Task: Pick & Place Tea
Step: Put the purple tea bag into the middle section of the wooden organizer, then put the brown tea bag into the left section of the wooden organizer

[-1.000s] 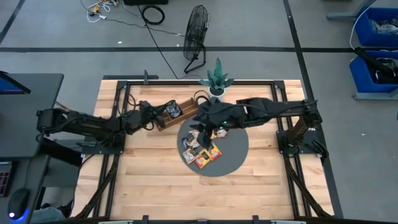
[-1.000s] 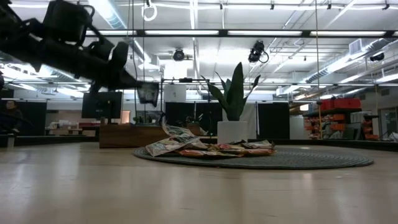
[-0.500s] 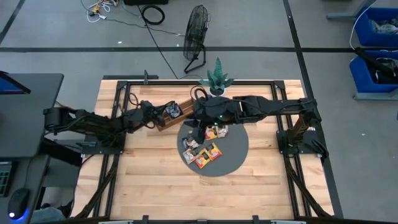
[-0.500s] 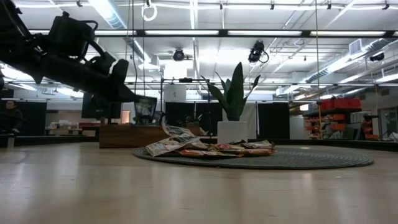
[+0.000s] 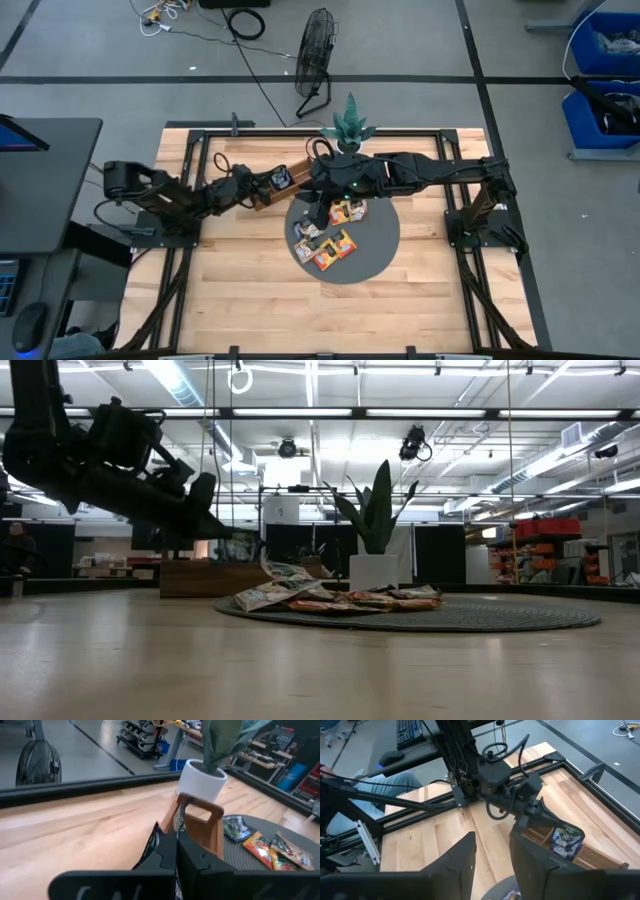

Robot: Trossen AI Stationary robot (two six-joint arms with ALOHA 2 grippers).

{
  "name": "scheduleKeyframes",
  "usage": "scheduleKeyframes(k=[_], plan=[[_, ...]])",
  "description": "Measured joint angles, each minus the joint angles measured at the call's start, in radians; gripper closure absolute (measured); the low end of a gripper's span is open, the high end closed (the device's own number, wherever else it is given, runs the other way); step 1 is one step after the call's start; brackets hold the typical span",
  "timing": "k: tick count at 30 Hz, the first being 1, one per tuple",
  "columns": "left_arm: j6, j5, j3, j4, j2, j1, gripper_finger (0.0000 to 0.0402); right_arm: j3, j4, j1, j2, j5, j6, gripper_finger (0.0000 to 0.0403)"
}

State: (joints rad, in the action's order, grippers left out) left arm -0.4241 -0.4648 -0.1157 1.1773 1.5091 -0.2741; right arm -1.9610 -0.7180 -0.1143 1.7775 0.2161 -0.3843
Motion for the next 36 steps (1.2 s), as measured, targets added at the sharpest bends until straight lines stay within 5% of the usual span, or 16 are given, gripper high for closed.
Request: scheduleKeyframes(k=[14, 29, 36], plan=[[0.020, 0.000, -0.125, -0.008, 0.142, 0.000, 0.0371, 0.000, -0.022, 0.000, 0.000, -0.025, 0.000, 0.0275], [0.021, -0.043, -0.125, -0.026, 0.123, 0.000, 0.0264, 0.000, -0.032, -0.003, 0.000, -0.042, 0.000, 0.0275], [0.101, -0.103, -0.124, -0.024, 0.013, 0.000, 0.0225, -0.001, -0.085, -0.003, 0.000, -0.042, 0.004, 0.0275]])
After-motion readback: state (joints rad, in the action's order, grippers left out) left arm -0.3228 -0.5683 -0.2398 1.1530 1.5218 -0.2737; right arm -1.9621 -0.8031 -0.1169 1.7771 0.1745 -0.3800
